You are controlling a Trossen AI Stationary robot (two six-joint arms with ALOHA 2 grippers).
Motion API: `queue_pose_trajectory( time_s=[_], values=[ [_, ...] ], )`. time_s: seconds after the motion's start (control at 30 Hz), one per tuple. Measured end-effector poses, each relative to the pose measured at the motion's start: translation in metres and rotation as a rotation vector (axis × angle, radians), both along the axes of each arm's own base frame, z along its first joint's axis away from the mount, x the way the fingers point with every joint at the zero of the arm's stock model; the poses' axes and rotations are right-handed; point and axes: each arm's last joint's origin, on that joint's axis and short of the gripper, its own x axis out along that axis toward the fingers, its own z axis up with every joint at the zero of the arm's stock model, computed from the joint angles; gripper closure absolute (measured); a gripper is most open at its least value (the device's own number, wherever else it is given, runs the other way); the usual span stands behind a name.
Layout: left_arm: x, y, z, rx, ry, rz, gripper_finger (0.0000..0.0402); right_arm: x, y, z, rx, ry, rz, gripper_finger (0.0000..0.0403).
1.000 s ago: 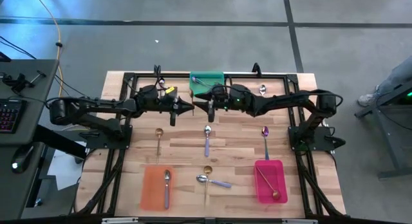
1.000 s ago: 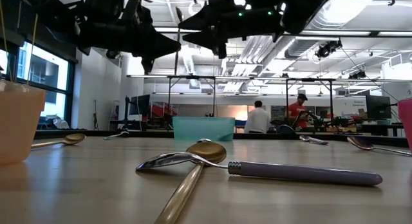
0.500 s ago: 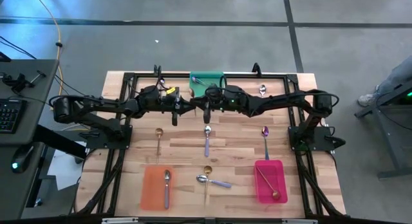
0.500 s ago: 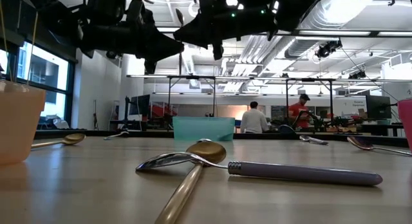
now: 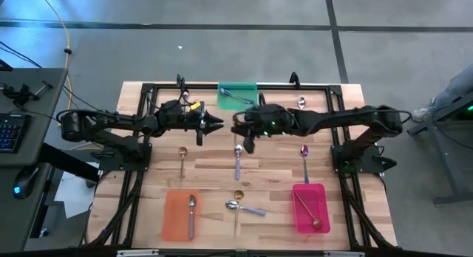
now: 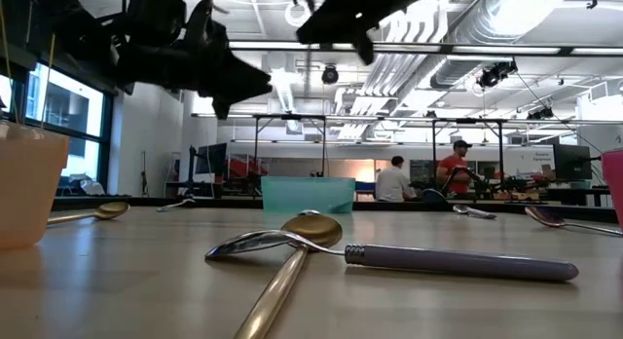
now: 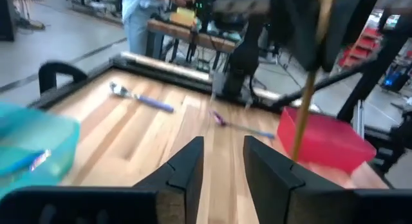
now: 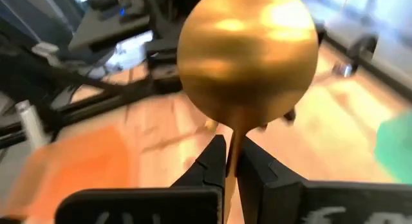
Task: Sort silverware by color (type)
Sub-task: Put the yellow spoon into the red bin
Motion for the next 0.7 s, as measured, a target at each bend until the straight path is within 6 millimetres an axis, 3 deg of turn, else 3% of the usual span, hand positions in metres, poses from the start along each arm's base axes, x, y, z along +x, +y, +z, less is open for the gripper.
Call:
queue_pose_trajectory(
  time_s=[0.43, 0.57, 0.7],
  values=[
    [-0.015, -0.003, -0.016, -0.007, -0.024, 0.031, 0.0305, -0.103, 0.105, 0.027, 0.538, 0.387, -0.034, 0.0402],
    [-0.015, -0.002, -0.016, -0.008, -0.023, 0.036, 0.0305, -0.128, 0.131, 0.019, 0.652, 0.571, -0.102, 0.0403],
    [-0.016, 0.001, -0.016, -0.014, -0.023, 0.048, 0.0305, -0.140, 0.150, 0.005, 0.706, 0.744, -0.176, 0.0403]
  ],
)
